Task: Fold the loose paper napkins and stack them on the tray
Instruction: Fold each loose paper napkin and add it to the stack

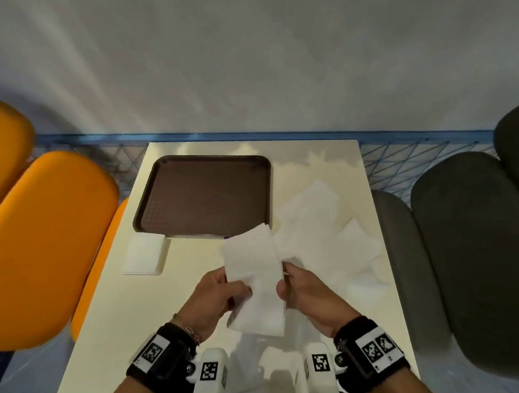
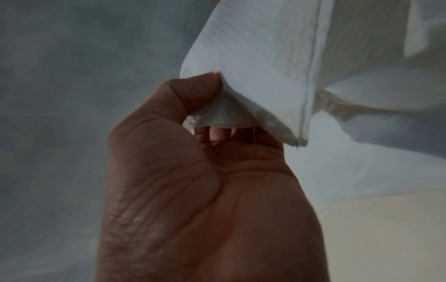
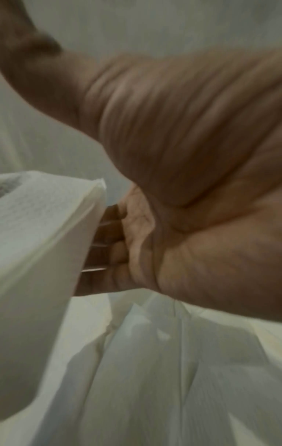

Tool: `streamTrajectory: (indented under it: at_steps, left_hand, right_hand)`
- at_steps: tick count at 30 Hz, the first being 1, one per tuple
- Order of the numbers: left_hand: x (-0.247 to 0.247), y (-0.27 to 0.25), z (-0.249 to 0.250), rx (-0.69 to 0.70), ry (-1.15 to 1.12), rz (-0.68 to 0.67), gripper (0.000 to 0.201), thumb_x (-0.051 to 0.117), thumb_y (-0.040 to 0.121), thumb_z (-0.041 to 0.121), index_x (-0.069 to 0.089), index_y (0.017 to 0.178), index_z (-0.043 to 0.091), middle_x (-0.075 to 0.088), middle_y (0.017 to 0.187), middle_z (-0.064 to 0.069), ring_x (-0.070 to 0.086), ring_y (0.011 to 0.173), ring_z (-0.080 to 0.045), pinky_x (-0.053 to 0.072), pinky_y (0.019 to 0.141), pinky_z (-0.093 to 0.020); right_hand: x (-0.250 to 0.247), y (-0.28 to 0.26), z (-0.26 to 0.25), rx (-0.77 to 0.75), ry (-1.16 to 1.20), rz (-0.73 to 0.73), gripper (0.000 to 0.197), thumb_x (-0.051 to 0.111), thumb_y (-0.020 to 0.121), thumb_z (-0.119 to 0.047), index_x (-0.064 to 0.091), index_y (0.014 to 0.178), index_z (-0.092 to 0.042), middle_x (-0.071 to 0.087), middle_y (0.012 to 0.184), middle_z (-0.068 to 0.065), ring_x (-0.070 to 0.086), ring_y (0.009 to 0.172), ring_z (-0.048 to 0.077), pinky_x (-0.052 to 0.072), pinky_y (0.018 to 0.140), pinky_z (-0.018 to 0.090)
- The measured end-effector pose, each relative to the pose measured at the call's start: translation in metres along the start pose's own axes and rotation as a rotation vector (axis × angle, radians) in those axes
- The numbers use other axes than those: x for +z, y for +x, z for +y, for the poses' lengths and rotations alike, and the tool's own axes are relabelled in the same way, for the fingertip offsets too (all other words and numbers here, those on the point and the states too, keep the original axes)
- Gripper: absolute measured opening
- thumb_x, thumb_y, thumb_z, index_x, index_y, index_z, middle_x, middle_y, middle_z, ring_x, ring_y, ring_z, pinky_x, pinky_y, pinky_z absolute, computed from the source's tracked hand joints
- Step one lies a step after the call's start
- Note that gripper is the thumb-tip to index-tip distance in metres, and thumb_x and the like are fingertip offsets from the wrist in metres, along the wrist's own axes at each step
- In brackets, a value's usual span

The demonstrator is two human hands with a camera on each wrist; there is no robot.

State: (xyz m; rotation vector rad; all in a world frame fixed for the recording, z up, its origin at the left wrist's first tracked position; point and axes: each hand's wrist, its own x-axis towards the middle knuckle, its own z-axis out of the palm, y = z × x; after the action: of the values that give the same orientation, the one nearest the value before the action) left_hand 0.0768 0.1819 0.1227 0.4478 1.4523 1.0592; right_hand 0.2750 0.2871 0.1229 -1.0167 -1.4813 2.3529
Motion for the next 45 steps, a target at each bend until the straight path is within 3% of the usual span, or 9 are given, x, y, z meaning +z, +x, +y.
streamTrajectory:
  at_steps: [2, 4, 7, 16, 24, 31, 38, 42, 45]
  left_hand:
    - [-0.004, -0.004, -0.007, 0.003, 0.064, -0.005, 0.043, 0.068, 0.071, 0.005, 0.075, 0.113, 0.003, 0.077, 0.114, -0.019, 0.073, 0.101, -0.035, 0.058, 0.091, -0.049]
    - [-0.008, -0.006, -0.014, 0.020, 0.136, 0.000, 0.041, 0.069, 0.070, 0.005, 0.077, 0.110, 0.011, 0.080, 0.108, -0.011, 0.075, 0.095, -0.024, 0.061, 0.084, -0.038]
    - [-0.017, -0.003, -0.030, 0.016, 0.273, -0.009, 0.033, 0.073, 0.081, -0.001, 0.079, 0.107, 0.019, 0.081, 0.103, -0.002, 0.075, 0.089, -0.017, 0.061, 0.081, -0.033]
    - [-0.034, 0.006, -0.068, -0.075, 0.341, -0.028, 0.034, 0.073, 0.073, -0.007, 0.076, 0.103, 0.010, 0.081, 0.097, -0.007, 0.075, 0.086, -0.021, 0.064, 0.081, -0.041]
    - [-0.040, 0.004, -0.073, 0.021, 0.270, -0.052, 0.041, 0.069, 0.064, 0.006, 0.080, 0.103, 0.013, 0.081, 0.102, -0.005, 0.076, 0.098, -0.023, 0.062, 0.088, -0.042]
    - [-0.058, 0.004, -0.058, -0.033, 0.205, -0.122, 0.048, 0.080, 0.065, 0.014, 0.074, 0.113, 0.012, 0.080, 0.103, -0.006, 0.076, 0.094, -0.026, 0.060, 0.079, -0.036]
    - [-0.063, 0.013, -0.068, -0.122, 0.319, -0.103, 0.046, 0.079, 0.088, 0.018, 0.064, 0.131, 0.025, 0.078, 0.099, -0.008, 0.077, 0.082, -0.019, 0.052, 0.066, -0.029]
    - [-0.057, 0.016, -0.077, -0.102, 0.340, -0.058, 0.044, 0.080, 0.088, 0.016, 0.063, 0.129, 0.023, 0.074, 0.108, -0.010, 0.071, 0.078, -0.009, 0.052, 0.061, -0.023]
    - [-0.052, 0.015, -0.074, -0.054, 0.343, -0.068, 0.042, 0.084, 0.087, 0.024, 0.067, 0.125, 0.028, 0.074, 0.111, -0.004, 0.071, 0.099, -0.016, 0.053, 0.073, -0.022]
  right_hand:
    - [0.006, 0.001, 0.002, 0.030, 0.025, 0.096, 0.042, 0.073, 0.099, -0.035, 0.062, 0.136, -0.020, 0.078, 0.123, 0.001, 0.075, 0.113, 0.021, 0.060, 0.095, 0.040]
    - [0.010, 0.005, 0.016, 0.054, -0.041, 0.236, 0.039, 0.081, 0.094, -0.033, 0.068, 0.128, -0.020, 0.080, 0.115, 0.000, 0.077, 0.105, 0.019, 0.063, 0.094, 0.045]
    - [0.013, 0.008, 0.044, 0.079, -0.153, 0.454, 0.039, 0.089, 0.085, -0.035, 0.071, 0.118, -0.023, 0.078, 0.108, -0.001, 0.078, 0.094, 0.019, 0.066, 0.082, 0.041]
    - [0.037, 0.011, 0.082, 0.138, -0.105, 0.555, 0.029, 0.089, 0.084, -0.012, 0.074, 0.108, -0.017, 0.080, 0.098, 0.009, 0.076, 0.083, 0.021, 0.067, 0.079, 0.044]
    - [0.052, 0.009, 0.078, 0.149, 0.030, 0.574, 0.026, 0.089, 0.086, -0.023, 0.078, 0.107, -0.013, 0.081, 0.101, 0.003, 0.076, 0.087, 0.011, 0.057, 0.068, 0.021]
    - [0.053, 0.009, 0.063, 0.123, 0.041, 0.462, 0.022, 0.082, 0.093, -0.029, 0.079, 0.103, -0.010, 0.081, 0.097, 0.000, 0.073, 0.090, 0.012, 0.060, 0.086, 0.030]
    - [0.012, 0.004, 0.077, 0.194, -0.257, 0.902, 0.016, 0.082, 0.091, -0.039, 0.074, 0.093, -0.026, 0.072, 0.113, -0.005, 0.068, 0.107, 0.019, 0.055, 0.098, 0.039]
    - [0.005, 0.000, 0.076, 0.164, -0.354, 0.958, 0.013, 0.080, 0.094, -0.032, 0.071, 0.094, -0.023, 0.071, 0.103, -0.009, 0.067, 0.106, 0.018, 0.048, 0.089, 0.030]
    - [0.006, -0.002, 0.069, 0.133, -0.259, 0.901, 0.014, 0.081, 0.094, -0.028, 0.071, 0.097, -0.018, 0.075, 0.098, -0.003, 0.070, 0.100, 0.020, 0.048, 0.078, 0.026]
